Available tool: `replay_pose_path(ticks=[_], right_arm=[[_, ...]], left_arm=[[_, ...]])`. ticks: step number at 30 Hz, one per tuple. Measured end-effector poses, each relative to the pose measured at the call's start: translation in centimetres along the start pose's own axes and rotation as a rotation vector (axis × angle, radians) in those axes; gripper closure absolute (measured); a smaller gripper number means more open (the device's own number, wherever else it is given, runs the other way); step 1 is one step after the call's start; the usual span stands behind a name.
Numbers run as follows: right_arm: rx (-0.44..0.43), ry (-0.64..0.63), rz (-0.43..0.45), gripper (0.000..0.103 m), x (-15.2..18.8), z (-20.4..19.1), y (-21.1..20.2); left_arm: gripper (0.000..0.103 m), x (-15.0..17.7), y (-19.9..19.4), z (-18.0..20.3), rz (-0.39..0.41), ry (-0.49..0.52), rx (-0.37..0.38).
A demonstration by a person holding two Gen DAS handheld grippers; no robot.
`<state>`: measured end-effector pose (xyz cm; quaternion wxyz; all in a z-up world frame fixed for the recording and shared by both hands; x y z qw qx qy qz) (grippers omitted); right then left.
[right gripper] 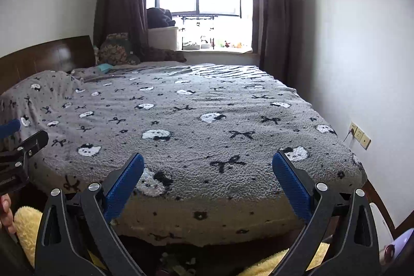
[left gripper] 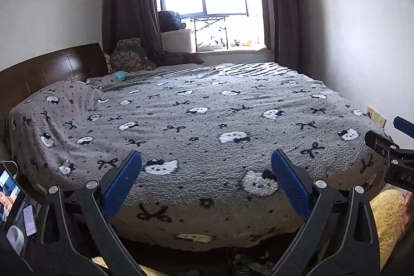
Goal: Collect trash
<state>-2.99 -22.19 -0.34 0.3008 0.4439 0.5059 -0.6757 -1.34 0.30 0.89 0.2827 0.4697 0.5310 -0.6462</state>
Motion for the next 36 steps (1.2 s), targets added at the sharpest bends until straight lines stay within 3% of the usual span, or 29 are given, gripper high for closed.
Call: replay_pose_path(ticks=[20, 36], right_arm=[[0.018, 0.015, 0.076, 0.004, -1.4, 0.9, -2.3], [0.012, 0.02, 0.079, 0.004, -1.7, 0.7, -2.5]], left_arm=[[0.008, -0.9, -1.4, 1.6, 0.038, 0.019, 0.025], [0.008, -1.1, -1.7, 1.5, 0.047, 0.017, 0.031]])
Point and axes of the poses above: each gripper's, at about its wrist camera, not at the fingertips, and y roughly the way its jaws point, z to its right, x to its underside, the point moved 8 cm from there along y, roughly the way its jaws point, and after that the axes turned 13 degrees about x, right-handed, at the moved point
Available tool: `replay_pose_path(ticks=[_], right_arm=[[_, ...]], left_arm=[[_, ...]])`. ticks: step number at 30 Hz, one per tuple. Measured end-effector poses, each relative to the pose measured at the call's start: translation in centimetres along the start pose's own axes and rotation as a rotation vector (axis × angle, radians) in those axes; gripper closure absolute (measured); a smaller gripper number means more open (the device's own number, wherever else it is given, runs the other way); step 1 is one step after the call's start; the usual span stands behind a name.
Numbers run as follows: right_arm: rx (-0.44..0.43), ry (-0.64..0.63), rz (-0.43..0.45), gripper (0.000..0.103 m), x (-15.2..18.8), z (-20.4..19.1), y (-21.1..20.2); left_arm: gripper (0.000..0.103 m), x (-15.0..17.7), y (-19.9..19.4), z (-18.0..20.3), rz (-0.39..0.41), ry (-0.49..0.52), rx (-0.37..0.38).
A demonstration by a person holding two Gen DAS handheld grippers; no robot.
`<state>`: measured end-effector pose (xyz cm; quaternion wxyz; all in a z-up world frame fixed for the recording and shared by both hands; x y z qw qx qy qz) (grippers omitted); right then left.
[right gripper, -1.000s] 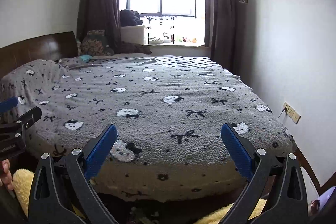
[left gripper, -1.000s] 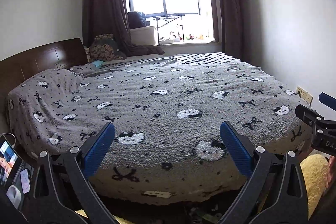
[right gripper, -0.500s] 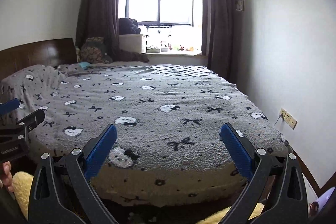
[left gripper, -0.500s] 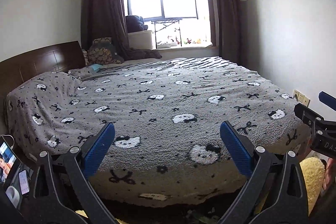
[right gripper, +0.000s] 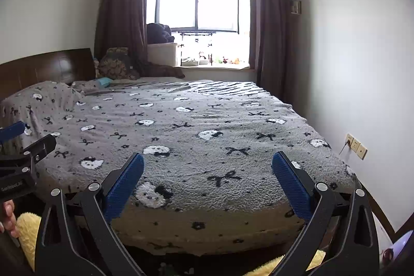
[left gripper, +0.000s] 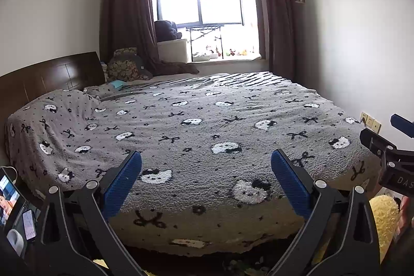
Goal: Collect trash
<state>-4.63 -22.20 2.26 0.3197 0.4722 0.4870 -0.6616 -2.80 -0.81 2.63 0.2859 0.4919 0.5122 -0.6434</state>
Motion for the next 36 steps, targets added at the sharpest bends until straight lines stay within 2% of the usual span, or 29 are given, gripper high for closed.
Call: replay_pose_path(ticks=[36], right_arm=[[0.001, -0.002, -0.007, 0.004, 0.27, 0.18, 0.06]], left_arm=[[0.008, 0.41, 0.48, 0.19, -0.013, -0.005, 0.009]])
Point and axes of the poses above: each gripper's, at about its wrist camera, not at the fingertips, and y roughly the way its jaws point, z to its right, x to its underside, the point moved 8 cm from there along y, roughly the way its jaws point, and after that the axes turned 13 degrees about x, right-handed, at the moved point
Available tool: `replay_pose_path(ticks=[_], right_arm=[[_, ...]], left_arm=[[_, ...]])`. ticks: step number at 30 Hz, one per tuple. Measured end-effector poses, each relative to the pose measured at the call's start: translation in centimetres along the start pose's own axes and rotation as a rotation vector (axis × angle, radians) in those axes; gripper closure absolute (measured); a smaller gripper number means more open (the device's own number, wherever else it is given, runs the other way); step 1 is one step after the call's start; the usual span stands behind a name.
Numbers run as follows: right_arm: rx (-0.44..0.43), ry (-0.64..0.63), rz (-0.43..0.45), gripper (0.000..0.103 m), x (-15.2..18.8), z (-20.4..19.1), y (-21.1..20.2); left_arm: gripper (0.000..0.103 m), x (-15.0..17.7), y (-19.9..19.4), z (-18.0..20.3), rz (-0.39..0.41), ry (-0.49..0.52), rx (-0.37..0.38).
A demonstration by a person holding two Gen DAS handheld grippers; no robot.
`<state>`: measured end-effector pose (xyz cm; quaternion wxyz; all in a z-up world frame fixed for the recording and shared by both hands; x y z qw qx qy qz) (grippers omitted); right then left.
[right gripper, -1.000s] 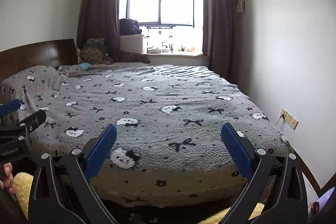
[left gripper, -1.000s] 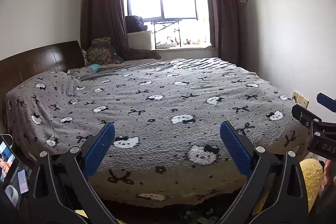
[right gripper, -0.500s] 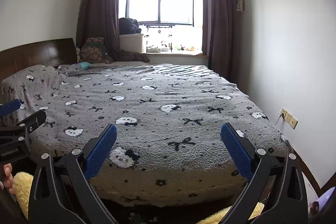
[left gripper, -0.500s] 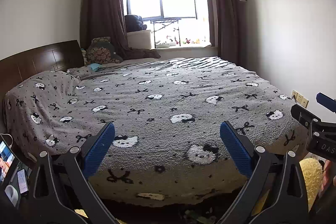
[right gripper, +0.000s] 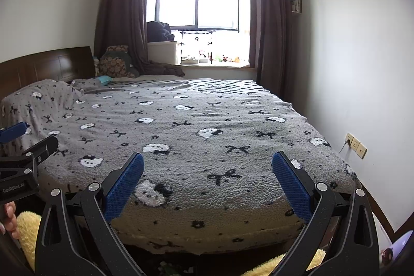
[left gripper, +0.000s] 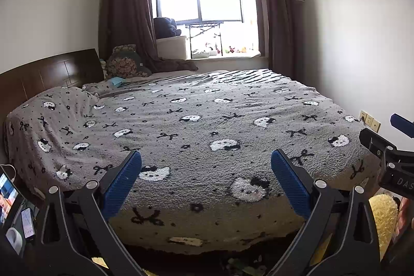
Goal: Collect trash
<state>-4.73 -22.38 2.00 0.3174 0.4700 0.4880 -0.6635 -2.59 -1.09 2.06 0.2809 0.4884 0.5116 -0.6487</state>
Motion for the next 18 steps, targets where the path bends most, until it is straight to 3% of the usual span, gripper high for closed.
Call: replay_pose_path(ticks=[18], right_arm=[[0.002, 0.003, 0.001, 0.004, -0.16, 0.12, 0.05]], left_arm=[[0.008, 0.01, 0.06, -0.19, -0.005, -0.008, -0.003]])
Point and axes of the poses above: each gripper's, at about its wrist camera, not at the fingertips, and y roughly the way its jaws point, z to its right, x to its underside, the point moved 8 cm from there along y, roughly the way its jaws point, and after that the axes turned 13 degrees about x, right-handed, at the moved point
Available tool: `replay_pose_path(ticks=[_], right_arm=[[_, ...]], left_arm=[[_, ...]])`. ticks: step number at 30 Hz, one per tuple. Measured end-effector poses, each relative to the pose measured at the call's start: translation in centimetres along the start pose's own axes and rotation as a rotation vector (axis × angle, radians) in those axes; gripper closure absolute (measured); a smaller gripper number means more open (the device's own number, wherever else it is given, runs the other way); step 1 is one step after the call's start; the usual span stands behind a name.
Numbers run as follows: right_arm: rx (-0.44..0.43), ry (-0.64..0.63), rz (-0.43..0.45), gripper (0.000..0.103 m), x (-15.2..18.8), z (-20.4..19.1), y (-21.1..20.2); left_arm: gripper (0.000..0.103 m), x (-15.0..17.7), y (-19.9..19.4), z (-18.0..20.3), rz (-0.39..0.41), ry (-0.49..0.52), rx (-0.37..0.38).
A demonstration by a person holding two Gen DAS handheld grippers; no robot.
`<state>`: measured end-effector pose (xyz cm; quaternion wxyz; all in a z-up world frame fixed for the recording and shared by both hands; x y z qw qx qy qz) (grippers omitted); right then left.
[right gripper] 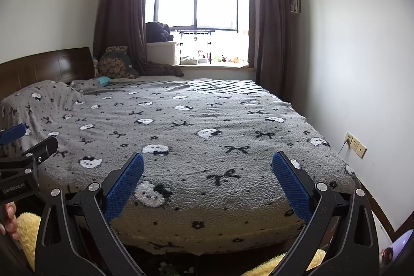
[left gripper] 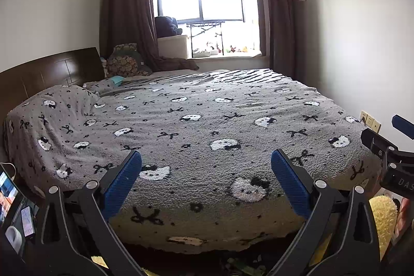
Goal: Collect trash
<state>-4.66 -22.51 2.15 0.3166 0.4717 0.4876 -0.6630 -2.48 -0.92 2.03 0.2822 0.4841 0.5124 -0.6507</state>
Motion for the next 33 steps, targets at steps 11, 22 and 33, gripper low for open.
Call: replay_pose_path(ticks=[11, 22, 33], right_arm=[[0.0, -0.001, -0.002, 0.004, 0.0, 0.1, 0.0], [0.005, -0.002, -0.008, 0.004, 0.2, 0.2, 0.1], [0.006, -0.004, -0.012, 0.004, 0.3, 0.0, 0.2]], left_arm=[[0.008, 0.2, 0.3, -0.2, -0.018, -0.058, 0.054], [0.008, 0.3, 0.2, -0.7, -0.016, -0.078, 0.032], [0.008, 0.6, 1.1, -0.4, -0.06, -0.077, 0.051]])
Point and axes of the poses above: each gripper's, at about its wrist camera, not at the fingertips, and y roughly the way its jaws point, z to its right, x to its underside, the point moved 8 cm from there along y, roughly the way its jaws point, and after that the axes turned 13 degrees about x, right-handed, at the moved point
